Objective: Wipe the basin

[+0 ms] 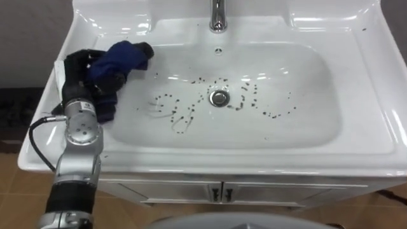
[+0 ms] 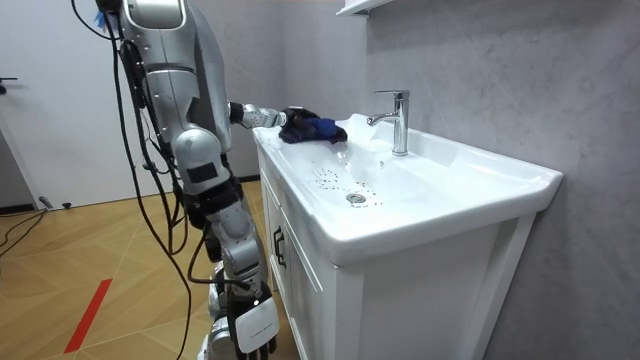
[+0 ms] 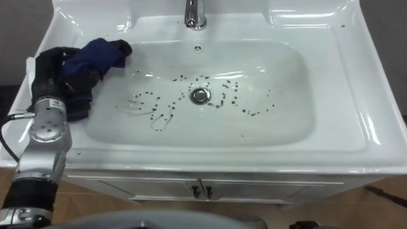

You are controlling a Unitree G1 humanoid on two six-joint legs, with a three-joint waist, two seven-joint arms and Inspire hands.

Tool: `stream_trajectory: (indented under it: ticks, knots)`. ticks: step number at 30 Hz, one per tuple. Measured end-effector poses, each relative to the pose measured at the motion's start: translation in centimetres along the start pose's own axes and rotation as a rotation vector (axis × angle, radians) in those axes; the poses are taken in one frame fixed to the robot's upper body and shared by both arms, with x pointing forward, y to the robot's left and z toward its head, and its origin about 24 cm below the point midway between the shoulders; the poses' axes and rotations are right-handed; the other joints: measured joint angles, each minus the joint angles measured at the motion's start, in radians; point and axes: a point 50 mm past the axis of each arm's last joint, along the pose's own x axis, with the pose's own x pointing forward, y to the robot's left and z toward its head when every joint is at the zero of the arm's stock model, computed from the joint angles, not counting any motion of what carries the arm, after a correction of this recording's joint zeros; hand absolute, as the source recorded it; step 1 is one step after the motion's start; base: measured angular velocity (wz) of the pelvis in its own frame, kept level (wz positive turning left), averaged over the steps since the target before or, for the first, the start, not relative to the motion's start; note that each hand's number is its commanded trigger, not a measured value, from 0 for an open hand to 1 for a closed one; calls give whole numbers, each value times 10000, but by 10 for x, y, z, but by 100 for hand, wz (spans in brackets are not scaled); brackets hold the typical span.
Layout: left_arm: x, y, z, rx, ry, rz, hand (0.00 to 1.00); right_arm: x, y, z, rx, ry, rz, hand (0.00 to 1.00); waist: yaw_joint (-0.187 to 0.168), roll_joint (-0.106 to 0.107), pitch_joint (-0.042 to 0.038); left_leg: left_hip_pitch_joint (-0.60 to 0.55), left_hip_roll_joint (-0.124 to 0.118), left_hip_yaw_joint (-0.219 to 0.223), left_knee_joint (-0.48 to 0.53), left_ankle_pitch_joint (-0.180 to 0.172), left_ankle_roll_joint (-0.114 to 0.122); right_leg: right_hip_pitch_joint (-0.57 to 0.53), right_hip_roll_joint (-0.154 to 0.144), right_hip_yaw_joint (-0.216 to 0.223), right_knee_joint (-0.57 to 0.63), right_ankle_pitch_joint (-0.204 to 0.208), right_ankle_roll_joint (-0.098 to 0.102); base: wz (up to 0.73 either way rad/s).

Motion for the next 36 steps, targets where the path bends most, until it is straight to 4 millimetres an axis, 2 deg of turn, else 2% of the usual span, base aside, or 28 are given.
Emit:
stream_trajectory:
  ticks: [5,19,22,25,27,30,36]
  knots:
    - [-1,-2,19,-185,-782,-92,100,0,2,-3,-123,88,3,0,-62,117,-67,5,-3,3,-1,0,0,0,0,15,-3,0,-1,0]
    - [-6,-17,23,30,-994,-758,100,1,7,-2,-274,92,-126,0,-97,40,-17,-80,-2,7,-2,1,0,-108,-2,30,20,-3,-5,0]
    - [-7,-17,20,73,-872,-772,100,2,9,-2,-135,70,-127,0,-112,73,-31,-44,-2,10,-40,1,0,-80,3,37,22,3,-10,0]
    - [-14,-16,5,258,-370,-796,100,2,9,-2,-134,59,-243,0,-187,111,-41,22,-5,28,-74,1,0,-30,2,53,9,3,-10,0]
    - [-19,-18,-10,497,219,-954,100,2,9,-2,1,35,-270,0,-240,137,2,68,-5,28,-73,1,0,21,5,43,-1,3,-10,0]
    - [-21,-22,-19,698,680,-1163,100,2,9,-1,57,12,-244,0,-248,163,78,89,-5,27,-77,1,-1,40,4,42,-8,-7,-10,0]
    - [-21,-22,-23,1197,706,-1310,100,2,11,-2,60,24,6,0,-275,89,100,122,-7,19,-97,1,-1,33,-3,57,2,-22,-4,0]
